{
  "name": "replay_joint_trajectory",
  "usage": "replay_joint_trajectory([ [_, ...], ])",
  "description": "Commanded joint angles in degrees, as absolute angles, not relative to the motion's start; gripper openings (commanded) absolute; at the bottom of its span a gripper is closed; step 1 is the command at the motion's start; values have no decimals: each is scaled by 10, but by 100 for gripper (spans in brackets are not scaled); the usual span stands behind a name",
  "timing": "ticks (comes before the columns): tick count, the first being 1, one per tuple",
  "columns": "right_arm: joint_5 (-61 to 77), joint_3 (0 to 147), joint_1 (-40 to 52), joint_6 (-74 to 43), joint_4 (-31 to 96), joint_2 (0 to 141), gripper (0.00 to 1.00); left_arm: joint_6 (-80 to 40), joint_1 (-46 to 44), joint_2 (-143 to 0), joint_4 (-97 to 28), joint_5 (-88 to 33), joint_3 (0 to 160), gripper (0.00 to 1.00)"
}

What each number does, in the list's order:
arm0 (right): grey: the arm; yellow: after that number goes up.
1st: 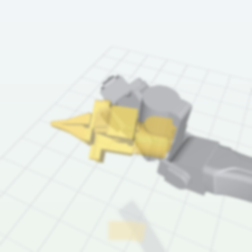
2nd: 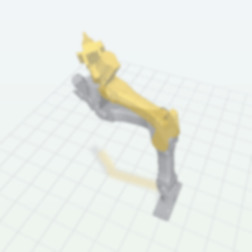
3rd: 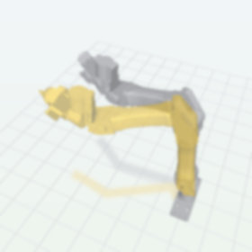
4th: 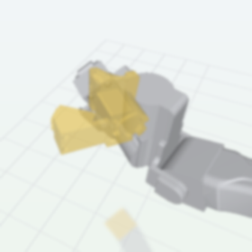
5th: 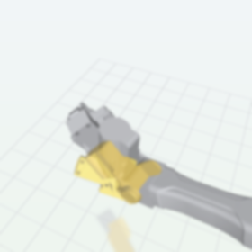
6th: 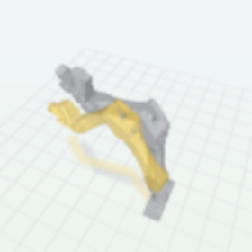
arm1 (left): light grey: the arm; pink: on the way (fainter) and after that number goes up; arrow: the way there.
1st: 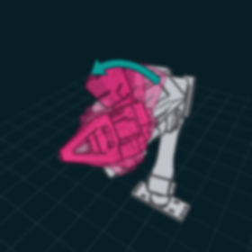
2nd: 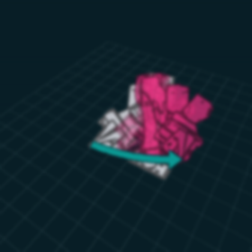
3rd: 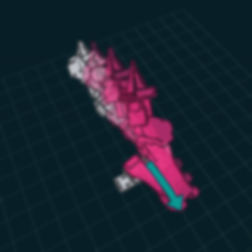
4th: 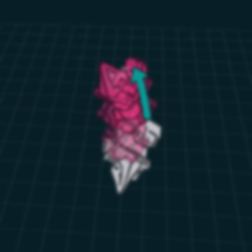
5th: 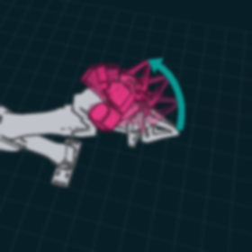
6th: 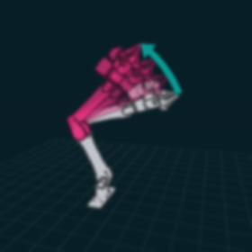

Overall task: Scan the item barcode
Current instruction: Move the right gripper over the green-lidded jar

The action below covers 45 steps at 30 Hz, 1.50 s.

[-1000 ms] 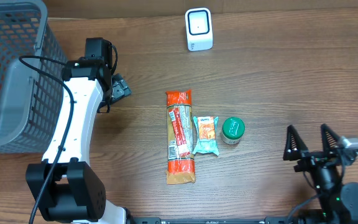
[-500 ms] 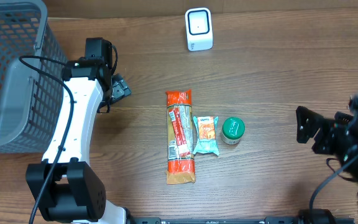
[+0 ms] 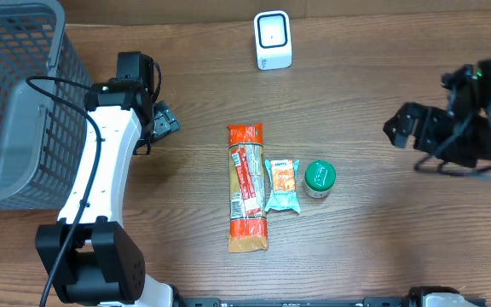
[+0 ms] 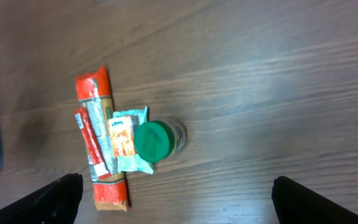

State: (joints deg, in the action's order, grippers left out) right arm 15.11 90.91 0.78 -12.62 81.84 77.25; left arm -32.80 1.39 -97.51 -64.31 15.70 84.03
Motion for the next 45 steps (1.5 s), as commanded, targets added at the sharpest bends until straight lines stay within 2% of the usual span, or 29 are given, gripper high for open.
replay_joint_trajectory([
  [1,200,919,6,-180,825,816,100,-321,11,-964,-642,165,849,100],
  [4,223,919,8,-180,837,854,100,-321,11,-964,-642,165,849,100],
  [5,216,917,10,-180,841,863,90,-321,11,-964,-642,165,849,100],
  [7,203,908,19,-181,840,875,59,-321,11,-964,-642,165,849,100],
  [8,199,902,24,-184,837,877,49,-321,11,-964,-642,165,849,100],
  [9,195,894,31,-194,834,877,49,-321,11,-964,-642,165,849,100],
  [14,141,852,85,-258,808,877,56,-321,11,-964,-642,165,849,100],
  [23,93,766,208,-292,709,878,99,-321,11,-964,-643,165,849,100],
  [27,48,749,249,-297,679,879,100,-321,11,-964,-642,165,849,100],
  [33,-28,725,280,-390,651,879,100,-321,11,-964,-642,165,849,100],
  [45,-84,719,345,-390,606,953,100,-321,11,-964,-642,165,849,100],
])
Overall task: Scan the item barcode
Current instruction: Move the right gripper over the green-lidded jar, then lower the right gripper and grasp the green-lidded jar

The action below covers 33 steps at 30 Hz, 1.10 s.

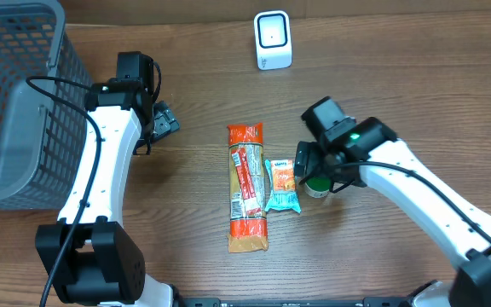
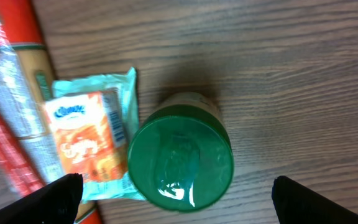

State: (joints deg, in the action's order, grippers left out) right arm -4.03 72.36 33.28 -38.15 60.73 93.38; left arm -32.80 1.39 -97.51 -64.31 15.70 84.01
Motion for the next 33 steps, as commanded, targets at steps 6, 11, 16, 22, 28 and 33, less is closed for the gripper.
replay_joint_trajectory([
  [6,-102,719,353,-377,606,987,100,-321,11,-964,-643,165,849,100],
  [11,-100,719,354,-377,607,995,100,-321,11,-964,-642,165,849,100],
  [16,-94,719,354,-377,604,996,97,-321,11,-964,-643,165,849,100],
  [22,-94,719,354,-371,616,1000,92,-321,11,-964,-642,165,849,100],
  [28,-94,719,354,-371,618,1001,80,-321,11,-964,-642,165,849,100],
  [33,-94,719,354,-371,618,1001,73,-321,10,-964,-642,165,849,100],
])
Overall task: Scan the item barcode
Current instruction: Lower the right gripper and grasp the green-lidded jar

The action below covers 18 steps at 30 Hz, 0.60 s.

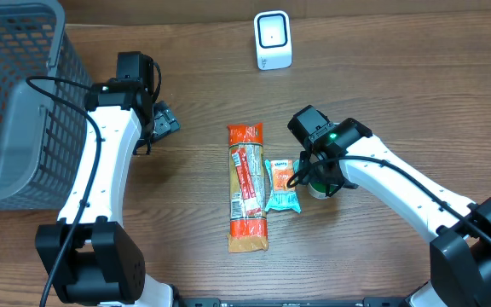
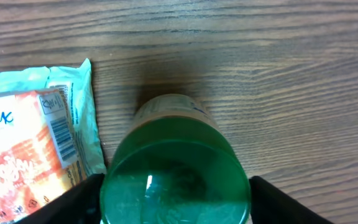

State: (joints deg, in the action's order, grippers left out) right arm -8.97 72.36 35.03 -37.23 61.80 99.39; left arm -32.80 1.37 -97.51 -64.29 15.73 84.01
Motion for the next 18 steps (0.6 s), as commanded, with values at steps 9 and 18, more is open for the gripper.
replay_joint_trajectory([
  [9,-96,719,354,-297,608,1001,70,-321,11,-964,-642,165,849,100],
  [18,-96,719,354,-256,604,1001,82,-321,11,-964,-642,165,849,100],
])
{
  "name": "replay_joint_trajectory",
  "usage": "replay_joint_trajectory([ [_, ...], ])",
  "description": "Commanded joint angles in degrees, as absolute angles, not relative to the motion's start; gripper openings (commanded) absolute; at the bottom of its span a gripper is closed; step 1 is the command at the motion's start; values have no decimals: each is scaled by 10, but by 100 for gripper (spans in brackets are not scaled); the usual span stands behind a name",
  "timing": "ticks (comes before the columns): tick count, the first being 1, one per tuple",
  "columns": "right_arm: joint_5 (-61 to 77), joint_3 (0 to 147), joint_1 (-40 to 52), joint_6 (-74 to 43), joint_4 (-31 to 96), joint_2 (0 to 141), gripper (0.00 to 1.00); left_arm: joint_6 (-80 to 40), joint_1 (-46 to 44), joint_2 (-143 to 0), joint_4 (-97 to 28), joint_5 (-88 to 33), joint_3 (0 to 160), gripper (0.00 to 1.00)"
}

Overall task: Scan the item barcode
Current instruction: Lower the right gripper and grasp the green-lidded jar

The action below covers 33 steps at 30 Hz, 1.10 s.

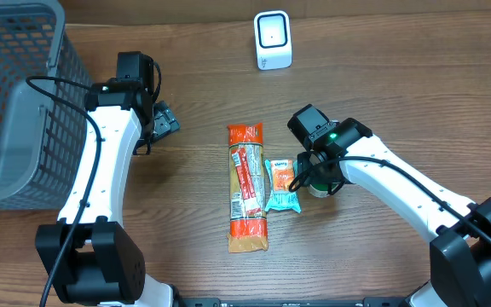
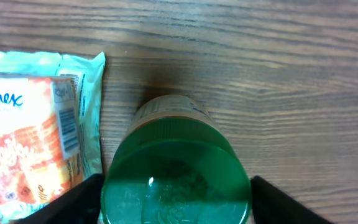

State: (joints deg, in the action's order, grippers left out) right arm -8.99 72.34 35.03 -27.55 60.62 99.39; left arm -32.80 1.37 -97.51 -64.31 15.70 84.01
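Observation:
A small jar with a green lid (image 2: 174, 158) stands on the wooden table right of centre. My right gripper (image 2: 176, 190) is down over it, one black finger against each side of the lid, shut on the jar. In the overhead view the right gripper (image 1: 316, 173) hides most of the jar (image 1: 322, 188). The white barcode scanner (image 1: 273, 39) stands at the table's far edge. My left gripper (image 1: 164, 119) hovers over the left part of the table, holding nothing that I can see; how its jaws stand is unclear.
A teal and orange tissue pack (image 1: 282, 185) lies right next to the jar on its left, barcode up (image 2: 67, 127). A long orange food package (image 1: 247, 188) lies left of that. A grey mesh basket (image 1: 15, 102) fills the far left.
The right wrist view has shifted slightly: the tissue pack sits higher and further right in it. The fingers still flank the green lid at the same width. The left arm is unchanged.
My right gripper was first wide open, high over the table's right side. It was then above the jar, still wide open. Then it was lowered round the lid with the fingers closed in against it, as now. The left arm stayed put throughout.

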Motion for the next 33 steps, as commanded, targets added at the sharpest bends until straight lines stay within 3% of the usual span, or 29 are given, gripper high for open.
replay_joint_trajectory([
  [1,-96,719,354,-256,604,1001,87,-321,11,-964,-642,165,849,100],
  [7,-88,719,354,-256,612,1001,98,-321,11,-964,-642,165,849,100],
  [33,-90,711,353,-256,590,1037,96,-321,11,-964,-642,165,849,100],
])
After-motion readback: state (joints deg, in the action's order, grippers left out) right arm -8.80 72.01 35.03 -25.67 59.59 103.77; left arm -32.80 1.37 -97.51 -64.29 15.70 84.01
